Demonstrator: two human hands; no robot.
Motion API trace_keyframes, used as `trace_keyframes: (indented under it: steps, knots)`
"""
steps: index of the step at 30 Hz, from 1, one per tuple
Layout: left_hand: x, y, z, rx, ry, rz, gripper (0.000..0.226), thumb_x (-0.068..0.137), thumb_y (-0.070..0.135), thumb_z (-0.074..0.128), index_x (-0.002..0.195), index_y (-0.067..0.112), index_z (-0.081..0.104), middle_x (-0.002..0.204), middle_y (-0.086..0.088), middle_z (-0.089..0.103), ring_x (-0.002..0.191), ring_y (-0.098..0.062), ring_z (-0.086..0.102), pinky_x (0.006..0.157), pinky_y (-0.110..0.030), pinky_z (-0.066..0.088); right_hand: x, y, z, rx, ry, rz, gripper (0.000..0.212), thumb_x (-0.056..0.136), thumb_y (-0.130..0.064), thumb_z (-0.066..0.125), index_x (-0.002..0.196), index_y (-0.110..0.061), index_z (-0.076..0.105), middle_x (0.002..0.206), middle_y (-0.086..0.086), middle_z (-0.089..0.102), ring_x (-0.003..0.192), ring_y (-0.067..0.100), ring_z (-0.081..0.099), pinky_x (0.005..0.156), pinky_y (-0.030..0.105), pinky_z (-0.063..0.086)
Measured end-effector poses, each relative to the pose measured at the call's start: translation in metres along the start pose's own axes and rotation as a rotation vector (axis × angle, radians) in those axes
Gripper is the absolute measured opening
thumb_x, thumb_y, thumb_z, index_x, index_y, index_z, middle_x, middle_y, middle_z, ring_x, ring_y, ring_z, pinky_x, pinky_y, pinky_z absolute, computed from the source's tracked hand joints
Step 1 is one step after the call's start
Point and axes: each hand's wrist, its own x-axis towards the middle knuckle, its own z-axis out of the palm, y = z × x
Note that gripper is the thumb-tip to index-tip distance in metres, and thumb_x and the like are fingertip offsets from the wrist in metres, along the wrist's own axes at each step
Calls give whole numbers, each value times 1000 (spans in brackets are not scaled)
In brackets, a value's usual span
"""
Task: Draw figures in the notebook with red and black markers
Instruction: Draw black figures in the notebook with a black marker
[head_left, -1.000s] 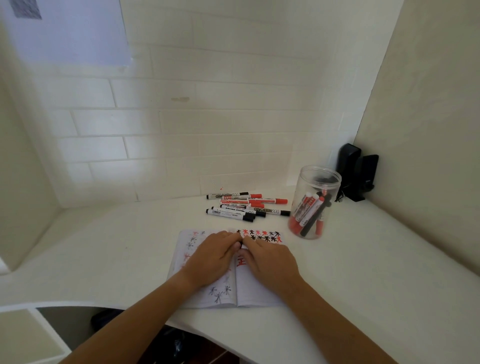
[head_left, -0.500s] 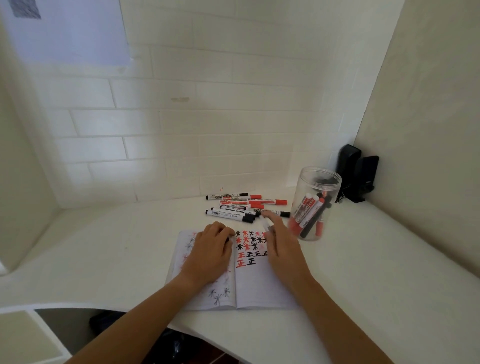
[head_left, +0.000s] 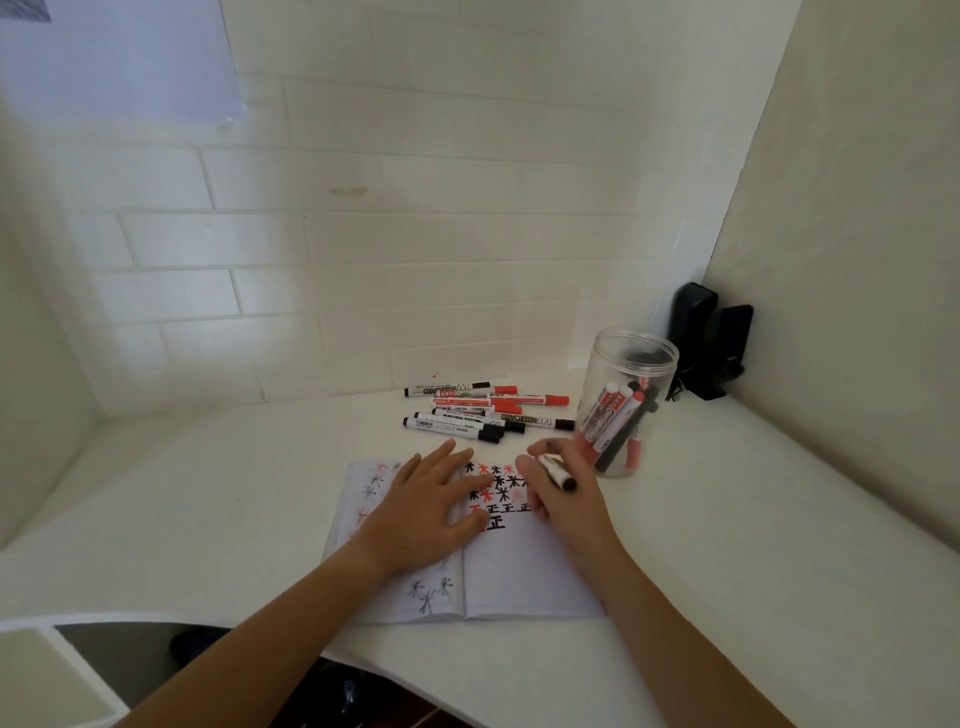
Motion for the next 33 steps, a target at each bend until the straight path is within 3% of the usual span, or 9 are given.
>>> trace_keyframes:
  steps: [2,5,9,11,13,16,20,25,33]
  knots:
    - [0,0,0,51,-35,0,57,97,69,29,152,53,25,167,15,11,153,-5,-9,121,-35,-9,-2,2,3,-80,28,-5,17,103,-34,60,94,-20,63,65,2,55,59,15,49,54,27,42]
    - [0,1,-2,112,-79,-5,62,96,71,16,155,52,17,167,12,9,153,-8,-6,123,-37,-8,-3,0,8,-131,38,-15,30,109,-36,45,91,-22,65,61,3,54,56,13,48,52,25,41]
    - [0,1,-3,119,-93,3,71,90,75,5,156,50,14,167,9,11,154,-11,-2,124,-40,-6,-4,1,9,-143,-10,-12,20,109,-31,47,102,-25,65,69,4,62,59,15,53,53,26,44]
    - [1,1,-3,121,-102,3,71,90,74,6,156,50,13,168,9,10,154,-12,-2,124,-41,-5,-5,1,5,-158,-30,-10,7,105,-24,55,107,-23,61,77,11,68,59,16,56,54,27,47]
    - [2,1,-5,126,-128,7,72,90,76,10,156,49,10,168,9,7,154,-12,-5,124,-42,-6,-7,2,0,-148,-38,-36,9,100,-16,63,107,-22,62,85,12,69,61,18,60,58,29,51]
    - [3,0,-12,126,-226,31,82,87,85,20,158,47,3,168,8,0,153,-11,-11,124,-46,-8,-7,0,-6,-95,-47,-19,9,98,-11,67,101,-19,66,76,6,65,60,18,58,56,29,47]
    - [1,-1,-12,118,-232,36,87,86,88,26,158,46,1,168,8,-2,153,-11,-12,124,-48,-9,-10,-1,-15,-184,-55,3,11,99,-18,68,92,-11,63,59,8,59,50,19,50,47,27,41]
    - [0,-2,-9,123,-179,42,86,85,89,27,157,48,4,168,11,0,153,-9,-11,124,-45,-7,-18,-8,-18,-307,-74,66,13,98,-24,68,94,-13,62,74,9,74,49,26,66,40,23,44]
    - [0,-3,-8,99,-171,35,89,83,89,33,157,48,7,168,11,1,153,-10,-10,124,-44,-7,-22,-5,-11,-425,-34,86,16,97,-22,67,86,-12,60,61,11,70,42,18,61,40,25,47]
